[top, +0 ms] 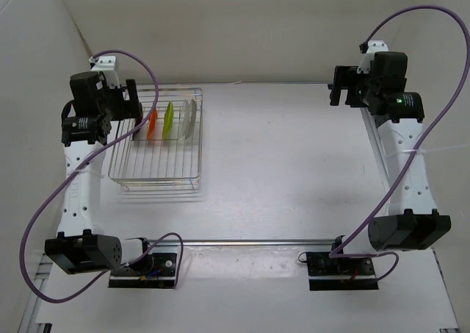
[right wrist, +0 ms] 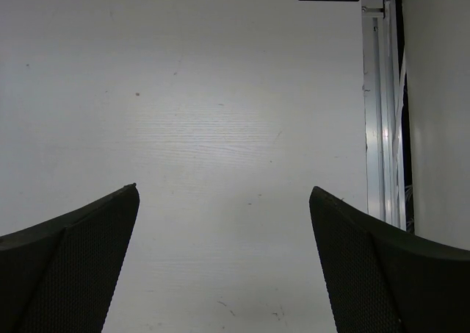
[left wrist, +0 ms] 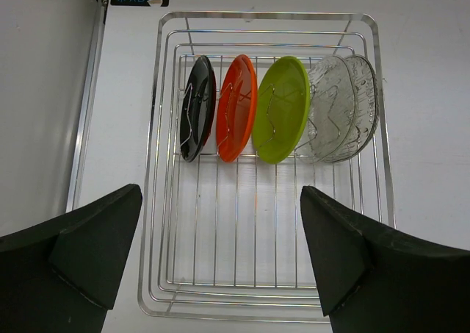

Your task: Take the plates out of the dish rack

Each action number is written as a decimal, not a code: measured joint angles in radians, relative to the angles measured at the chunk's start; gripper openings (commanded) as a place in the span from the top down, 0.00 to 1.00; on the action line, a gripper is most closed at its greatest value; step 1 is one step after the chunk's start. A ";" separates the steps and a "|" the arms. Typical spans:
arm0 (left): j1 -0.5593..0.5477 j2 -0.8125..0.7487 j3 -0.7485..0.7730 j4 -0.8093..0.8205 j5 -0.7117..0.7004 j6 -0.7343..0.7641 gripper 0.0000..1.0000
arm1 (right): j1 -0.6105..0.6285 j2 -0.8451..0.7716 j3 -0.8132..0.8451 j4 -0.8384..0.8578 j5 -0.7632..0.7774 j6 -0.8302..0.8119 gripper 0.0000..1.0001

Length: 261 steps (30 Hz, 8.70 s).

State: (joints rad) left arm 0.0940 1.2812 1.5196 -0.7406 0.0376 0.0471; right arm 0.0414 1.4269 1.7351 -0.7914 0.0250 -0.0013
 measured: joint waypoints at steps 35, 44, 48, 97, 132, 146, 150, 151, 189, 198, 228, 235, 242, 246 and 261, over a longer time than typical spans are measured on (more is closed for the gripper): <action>0.034 0.406 0.056 0.121 -0.034 0.128 0.00 | 0.091 -0.093 -0.139 -0.047 -0.085 -0.143 0.00; 0.044 0.544 0.150 0.123 -0.010 0.139 0.05 | 0.091 -0.099 -0.157 -0.048 -0.107 -0.162 0.00; 0.044 0.568 0.152 0.118 -0.004 0.147 0.07 | 0.091 -0.105 -0.161 -0.048 -0.107 -0.166 0.00; 0.036 0.648 0.472 -0.126 0.106 0.124 0.89 | 0.091 -0.106 -0.161 -0.048 -0.106 -0.187 0.00; -1.416 0.281 -0.128 0.442 -0.890 1.094 0.89 | 0.090 0.182 0.187 -0.090 -0.764 -0.004 0.08; -1.479 0.379 -0.026 0.491 -0.940 1.157 0.89 | 0.098 0.218 0.206 -0.106 -0.872 -0.008 0.49; -1.471 0.380 -0.019 0.516 -0.940 1.181 0.89 | 0.112 0.217 0.204 -0.114 -0.867 -0.014 0.57; -1.468 0.380 -0.018 0.527 -0.940 1.188 0.89 | 0.117 0.217 0.201 -0.116 -0.867 -0.017 0.65; -0.462 0.385 0.365 -0.107 -0.541 0.385 0.01 | -0.054 0.823 0.290 0.093 -0.187 0.151 1.00; -0.380 0.440 0.354 -0.171 -0.412 0.268 0.01 | -0.053 0.904 0.374 0.095 -0.166 0.158 0.90; -0.098 0.432 0.265 -0.093 0.005 0.121 0.01 | -0.055 0.674 0.357 0.017 -0.043 0.120 0.00; -0.069 0.567 0.309 -0.061 0.072 0.099 0.05 | -0.055 0.434 0.312 -0.026 -0.082 0.089 0.03; -0.043 0.693 0.340 -0.053 0.068 0.084 0.25 | -0.047 0.352 0.189 -0.076 -0.138 0.076 0.05; -0.036 0.707 0.340 -0.055 0.066 0.070 0.44 | -0.039 0.352 0.166 -0.094 -0.147 0.073 0.05; -0.036 0.712 0.340 -0.045 0.050 0.040 0.74 | -0.026 0.352 0.166 -0.094 -0.163 0.072 0.06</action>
State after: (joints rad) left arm 0.0578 1.9934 1.8595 -0.7853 0.0875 0.0875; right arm 0.0154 1.7794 1.9011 -0.8856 -0.1379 0.0711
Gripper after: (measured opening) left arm 0.273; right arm 0.940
